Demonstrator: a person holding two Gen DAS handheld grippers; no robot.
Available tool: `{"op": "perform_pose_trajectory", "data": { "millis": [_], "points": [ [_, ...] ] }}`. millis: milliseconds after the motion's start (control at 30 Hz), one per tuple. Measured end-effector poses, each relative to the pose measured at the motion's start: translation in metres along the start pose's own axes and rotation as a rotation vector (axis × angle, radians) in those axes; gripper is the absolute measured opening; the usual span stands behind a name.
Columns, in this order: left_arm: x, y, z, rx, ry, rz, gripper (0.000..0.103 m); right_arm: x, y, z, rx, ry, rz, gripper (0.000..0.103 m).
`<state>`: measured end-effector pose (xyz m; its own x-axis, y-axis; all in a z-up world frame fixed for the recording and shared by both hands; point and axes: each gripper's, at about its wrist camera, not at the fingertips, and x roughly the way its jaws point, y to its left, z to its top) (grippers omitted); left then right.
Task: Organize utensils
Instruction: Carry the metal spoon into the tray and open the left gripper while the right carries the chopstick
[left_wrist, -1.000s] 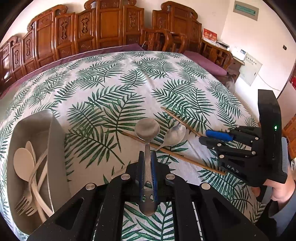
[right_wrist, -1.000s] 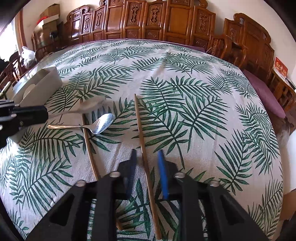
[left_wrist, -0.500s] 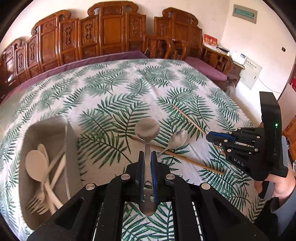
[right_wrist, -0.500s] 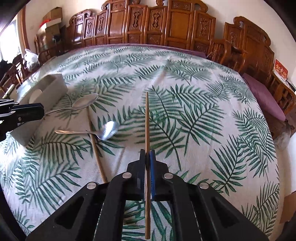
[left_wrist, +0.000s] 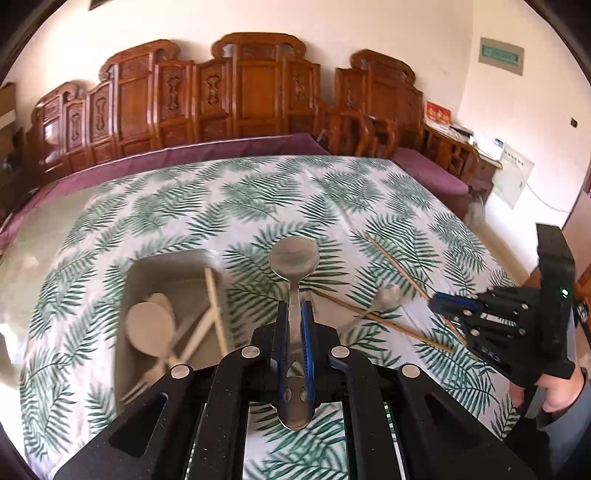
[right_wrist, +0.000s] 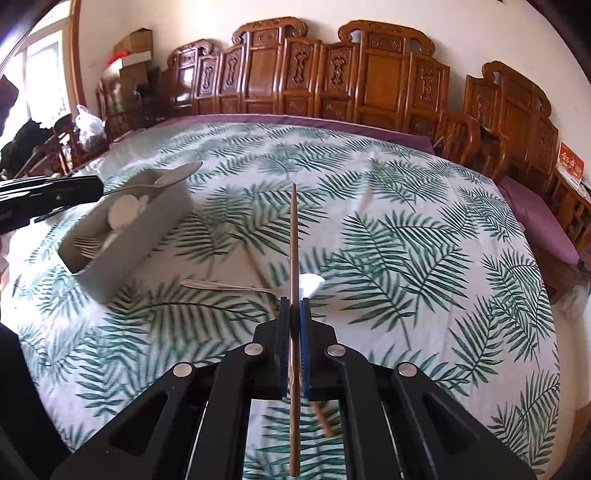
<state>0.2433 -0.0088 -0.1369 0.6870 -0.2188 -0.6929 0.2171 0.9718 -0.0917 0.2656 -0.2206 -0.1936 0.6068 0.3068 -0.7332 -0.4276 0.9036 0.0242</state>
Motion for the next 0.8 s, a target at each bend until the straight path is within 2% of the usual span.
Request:
{"op": "perform_pose_trajectory", "data": {
  "millis": [300,467,800],
  "points": [
    [-0.010,0.054,-0.006,-0.080,-0.003,0.081,0.006,-0.004,0.037,0.007,-0.040,-0.019,0.058,0.006],
    [-0.006,0.071,-0.010,-0.100,0.006,0.122,0.006,-0.004,0.055,0.007,-0.069,-0.019,0.086,0.006],
    [0.030,0.095,-0.024,-0.134,0.098,0.191,0.006,0.001,0.072,0.003,-0.089,0.001,0.134,0.006]
  ]
}}
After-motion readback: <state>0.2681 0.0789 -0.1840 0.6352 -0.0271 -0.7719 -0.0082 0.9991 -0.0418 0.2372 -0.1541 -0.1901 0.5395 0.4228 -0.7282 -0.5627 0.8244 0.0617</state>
